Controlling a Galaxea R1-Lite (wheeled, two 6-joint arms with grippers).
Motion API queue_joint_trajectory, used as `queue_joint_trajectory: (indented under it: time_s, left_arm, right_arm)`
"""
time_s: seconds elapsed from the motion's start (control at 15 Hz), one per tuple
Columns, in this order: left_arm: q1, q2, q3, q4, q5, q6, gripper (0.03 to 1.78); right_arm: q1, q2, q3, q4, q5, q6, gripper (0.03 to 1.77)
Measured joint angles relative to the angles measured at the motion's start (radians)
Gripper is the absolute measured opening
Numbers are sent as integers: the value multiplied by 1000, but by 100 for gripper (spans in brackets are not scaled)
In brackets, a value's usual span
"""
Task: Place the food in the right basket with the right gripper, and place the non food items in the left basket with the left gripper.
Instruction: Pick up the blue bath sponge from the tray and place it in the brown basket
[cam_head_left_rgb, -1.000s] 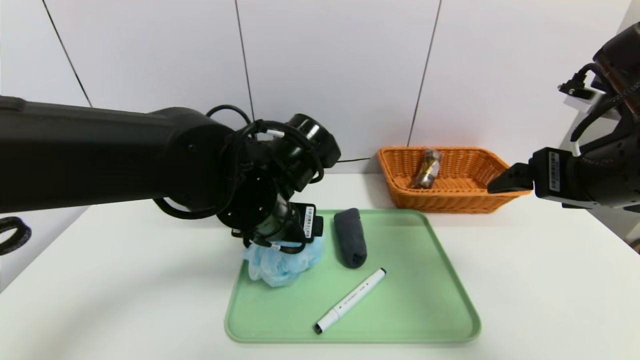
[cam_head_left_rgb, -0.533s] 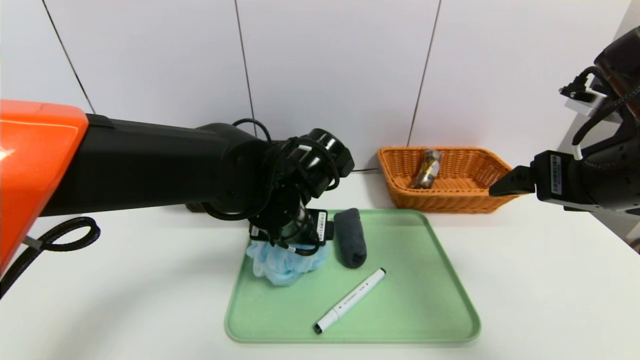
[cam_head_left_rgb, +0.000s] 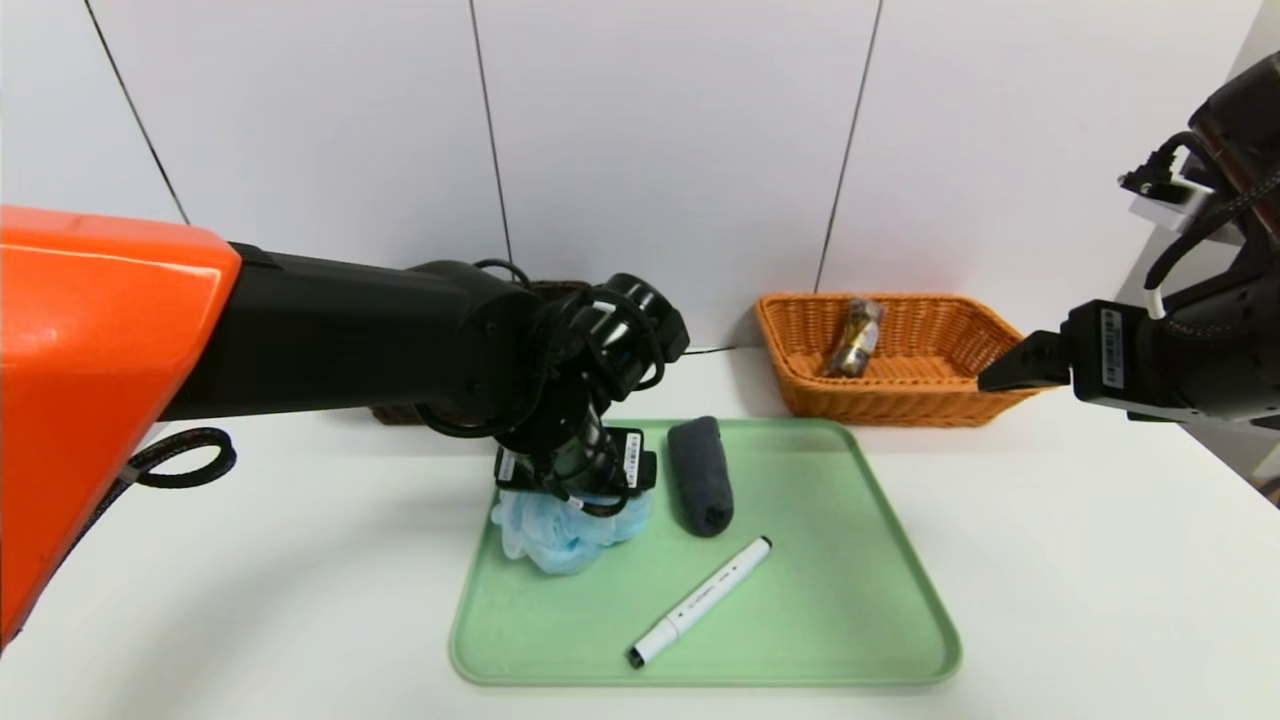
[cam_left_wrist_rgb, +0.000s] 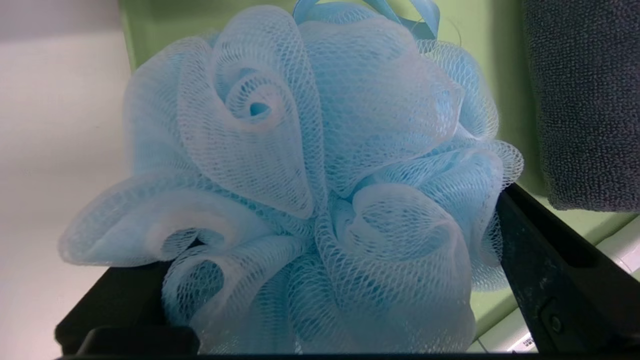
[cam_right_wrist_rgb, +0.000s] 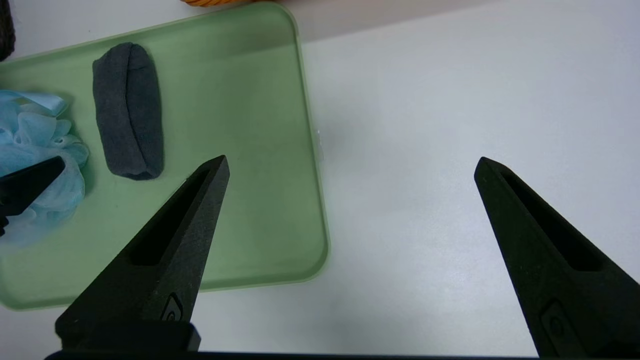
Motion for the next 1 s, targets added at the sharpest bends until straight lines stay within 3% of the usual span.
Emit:
queue_joint_trajectory:
  time_s: [0.53,0.73,1.0]
  left_arm:
    - [7,24,-5,-2,-17,-2,166]
    - [11,24,-5,-2,-23,-1,118]
    - [14,19,-8,-2,-33,0,81]
  right_arm:
    - [0,1,0,-1,0,0,169]
    - [0,4,-1,-26,1,-5,169]
    - [0,8,-1,-33,0,-13,169]
